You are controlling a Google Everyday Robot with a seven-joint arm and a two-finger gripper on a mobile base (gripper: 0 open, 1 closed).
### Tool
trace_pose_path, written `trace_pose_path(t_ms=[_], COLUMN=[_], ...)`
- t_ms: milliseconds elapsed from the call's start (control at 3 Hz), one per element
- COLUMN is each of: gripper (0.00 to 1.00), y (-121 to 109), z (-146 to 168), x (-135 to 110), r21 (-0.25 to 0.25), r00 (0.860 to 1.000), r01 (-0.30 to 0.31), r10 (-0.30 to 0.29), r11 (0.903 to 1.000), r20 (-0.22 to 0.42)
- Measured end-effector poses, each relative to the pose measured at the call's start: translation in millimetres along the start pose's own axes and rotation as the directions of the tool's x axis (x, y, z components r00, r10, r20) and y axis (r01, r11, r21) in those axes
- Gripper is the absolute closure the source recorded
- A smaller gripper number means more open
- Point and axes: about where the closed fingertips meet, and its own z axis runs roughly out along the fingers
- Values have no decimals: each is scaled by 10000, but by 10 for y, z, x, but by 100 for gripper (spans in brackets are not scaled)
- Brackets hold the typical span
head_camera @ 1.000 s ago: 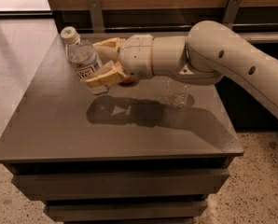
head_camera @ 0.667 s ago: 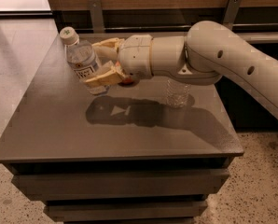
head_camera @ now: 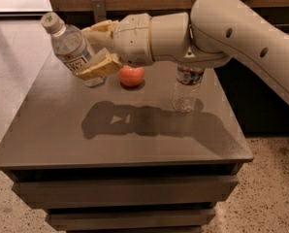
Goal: Knock blue plastic bottle over
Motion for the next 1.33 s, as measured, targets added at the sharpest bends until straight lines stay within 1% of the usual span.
trace_pose_path(t_ms=[333, 667, 1000, 1333], gripper=[100, 100, 100, 100], y=[-78, -174, -245, -251], z=[37, 87, 124, 154], x=[-314, -463, -477, -378], r21=[-571, -1517, -2549, -3574], r00=[9960, 9841, 9650, 9388], r01=[874, 1584, 2047, 2156], r10=[-884, -1685, -2385, -2936], r11=[9945, 9757, 9450, 9087], r20=[-154, -565, -1092, -1800])
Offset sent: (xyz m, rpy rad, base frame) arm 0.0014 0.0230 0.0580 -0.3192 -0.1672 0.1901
